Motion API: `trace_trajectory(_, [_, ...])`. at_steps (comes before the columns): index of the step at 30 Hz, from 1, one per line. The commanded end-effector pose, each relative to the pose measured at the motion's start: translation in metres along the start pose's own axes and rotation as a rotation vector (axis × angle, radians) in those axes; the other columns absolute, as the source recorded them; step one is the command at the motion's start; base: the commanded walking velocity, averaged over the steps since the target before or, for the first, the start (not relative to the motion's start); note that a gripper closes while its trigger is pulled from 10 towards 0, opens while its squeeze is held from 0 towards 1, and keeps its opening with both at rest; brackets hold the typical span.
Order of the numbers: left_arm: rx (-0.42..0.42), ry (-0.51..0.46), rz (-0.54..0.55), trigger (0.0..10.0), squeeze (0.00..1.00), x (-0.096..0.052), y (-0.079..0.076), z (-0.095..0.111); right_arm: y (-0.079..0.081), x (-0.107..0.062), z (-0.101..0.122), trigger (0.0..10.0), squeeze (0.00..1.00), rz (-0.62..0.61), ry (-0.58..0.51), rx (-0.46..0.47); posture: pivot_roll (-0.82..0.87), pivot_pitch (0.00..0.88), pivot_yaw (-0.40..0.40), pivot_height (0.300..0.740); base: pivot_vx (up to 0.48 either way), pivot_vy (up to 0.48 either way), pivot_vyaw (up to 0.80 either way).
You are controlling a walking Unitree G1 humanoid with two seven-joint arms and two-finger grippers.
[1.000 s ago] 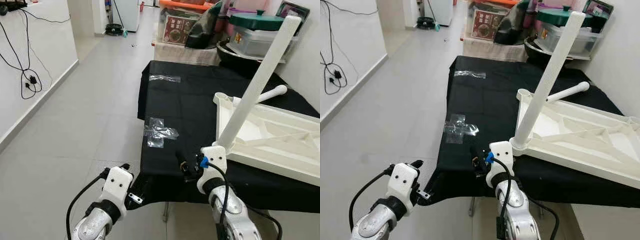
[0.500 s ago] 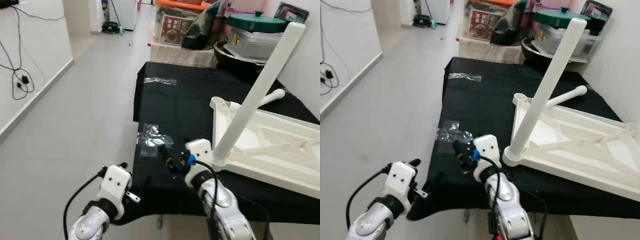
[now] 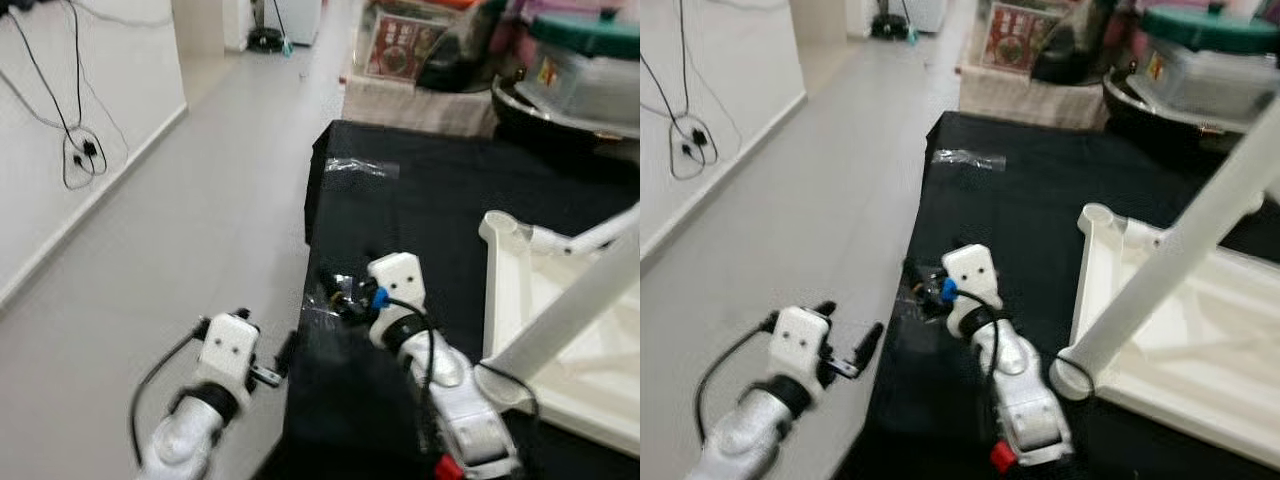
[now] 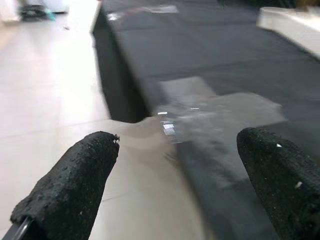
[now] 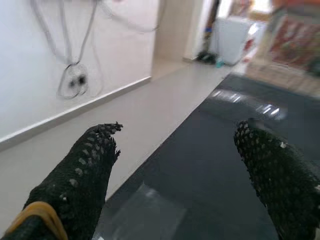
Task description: Building children table
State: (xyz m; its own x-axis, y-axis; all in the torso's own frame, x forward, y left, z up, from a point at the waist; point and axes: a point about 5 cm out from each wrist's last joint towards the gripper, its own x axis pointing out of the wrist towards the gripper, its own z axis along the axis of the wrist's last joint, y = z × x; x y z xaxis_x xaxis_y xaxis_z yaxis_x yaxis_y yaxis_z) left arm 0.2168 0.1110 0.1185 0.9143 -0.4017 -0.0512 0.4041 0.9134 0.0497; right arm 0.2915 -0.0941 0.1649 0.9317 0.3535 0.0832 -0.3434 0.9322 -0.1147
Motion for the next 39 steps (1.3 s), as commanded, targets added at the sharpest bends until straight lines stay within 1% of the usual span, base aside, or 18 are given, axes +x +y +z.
trace_trajectory(1, [-0.007, 0.01, -0.009, 10.0, 0.0, -0.001, -0.002, -0.001, 0.003, 0.013, 0.012, 10.0, 0.0, -0.056, -0.013, -0.012, 0.09, 0.052, -0.124, 0.74, 0.0, 0.0, 0.0])
trace_trajectory(3, [-0.009, 0.009, -0.011, 10.0, 0.0, -0.001, -0.003, -0.001, 0.003, 0.02, 0.019, 10.0, 0.0, -0.093, -0.023, -0.025, 0.09, 0.052, -0.124, 0.74, 0.0, 0.0, 0.0])
trace_trajectory(8, [-0.027, 0.011, -0.025, 10.0, 0.0, -0.001, -0.003, 0.0, 0.0, 0.067, 0.036, 10.0, 0.0, -0.253, 0.045, -0.085, 0.09, 0.069, -0.121, 0.74, 0.0, 0.0, 0.0])
trace_trajectory(10, [-0.027, 0.011, -0.025, 10.0, 0.0, -0.001, -0.003, 0.0, 0.0, 0.067, 0.036, 10.0, 0.0, -0.253, 0.045, -0.085, 0.09, 0.069, -0.121, 0.74, 0.0, 0.0, 0.0])
trace_trajectory(12, [-0.032, 0.008, -0.031, 10.0, 0.0, -0.002, -0.005, 0.002, -0.006, 0.089, 0.036, 10.0, 0.0, -0.325, 0.118, -0.152, 0.09, 0.082, -0.136, 0.74, 0.0, 0.0, 0.0])
trace_trajectory(13, [-0.032, 0.008, -0.031, 10.0, 0.0, -0.002, -0.005, 0.002, -0.006, 0.089, 0.036, 10.0, 0.0, -0.325, 0.118, -0.152, 0.09, 0.082, -0.136, 0.74, 0.0, 0.0, 0.0])
trace_trajectory(14, [-0.035, 0.006, -0.033, 10.0, 0.0, -0.002, -0.006, 0.003, -0.008, 0.098, 0.037, 10.0, 0.0, -0.354, 0.152, -0.18, 0.09, 0.086, -0.136, 0.74, 0.0, 0.0, 0.0])
trace_trajectory(15, [-0.035, 0.006, -0.033, 10.0, 0.0, -0.002, -0.006, 0.003, -0.008, 0.098, 0.037, 10.0, 0.0, -0.354, 0.152, -0.18, 0.09, 0.086, -0.136, 0.74, 0.0, 0.0, 0.0])
trace_trajectory(16, [-0.04, 0.002, -0.037, 10.0, 0.0, -0.004, -0.01, 0.005, -0.02, 0.112, 0.033, 10.0, 0.0, -0.48, 0.251, -0.114, 0.09, 0.103, -0.151, 0.74, 0.0, 0.0, 0.0])
trace_trajectory(21, [-0.044, -0.002, -0.039, 10.0, 0.0, -0.006, -0.017, 0.008, -0.037, 0.115, 0.032, 10.0, 0.0, -0.591, 0.338, -0.03, 0.09, 0.12, -0.166, 0.74, 0.0, 0.0, 0.0])
trace_trajectory(22, [-0.044, -0.002, -0.039, 10.0, 0.0, -0.006, -0.017, 0.008, -0.037, 0.115, 0.032, 10.0, 0.0, -0.591, 0.338, -0.03, 0.09, 0.12, -0.166, 0.74, 0.0, 0.0, 0.0])
trace_trajectory(23, [-0.05, -0.003, -0.04, 10.0, 0.0, -0.008, -0.019, 0.009, -0.05, 0.113, 0.031, 10.0, 0.0, -0.658, 0.364, -0.023, 0.09, 0.134, -0.175, 0.74, 0.0, 0.0, 0.0])
trace_trajectory(26, [-0.054, -0.003, -0.04, 10.0, 0.0, -0.009, -0.02, 0.01, -0.058, 0.111, 0.031, 10.0, 0.0, -0.697, 0.367, -0.038, 0.09, 0.134, -0.175, 0.74, 0.0, 0.0, 0.0])
trace_trajectory(28, [-0.067, -0.005, -0.048, 10.0, 0.0, -0.012, -0.024, 0.013, -0.08, 0.098, 0.018, 10.0, 0.0, -0.842, 0.453, 0.033, 0.08, 0.152, -0.182, 0.74, 0.0, 0.0, 0.0])
trace_trajectory(29, [-0.067, -0.005, -0.048, 10.0, 0.0, -0.012, -0.024, 0.013, -0.08, 0.098, 0.018, 10.0, 0.0, -0.842, 0.453, 0.033, 0.08, 0.152, -0.182, 0.74, 0.0, 0.0, 0.0])
trace_trajectory(31, [-0.077, -0.002, -0.054, 10.0, 0.0, -0.013, -0.028, 0.014, -0.096, 0.087, 0.008, 10.0, 0.0, -0.975, 0.495, 0.067, 0.07, 0.156, -0.185, 0.74, 0.0, 0.0, 0.0])
trace_trajectory(33, [-0.083, 0.0, -0.054, 10.0, 0.0, -0.014, -0.03, 0.014, -0.109, 0.077, 0.003, 10.0, 0.0, -1.103, 0.501, 0.081, 0.08, 0.158, -0.185, 0.74, 0.0, 0.0, 0.0])
trace_trajectory(39, [-0.094, 0.007, -0.059, 10.0, 0.0, -0.014, -0.032, 0.013, -0.127, 0.063, 0.005, 10.0, 0.0, -1.259, 0.445, 0.097, 0.06, 0.141, -0.178, 0.74, 0.0, 0.0, 0.0])
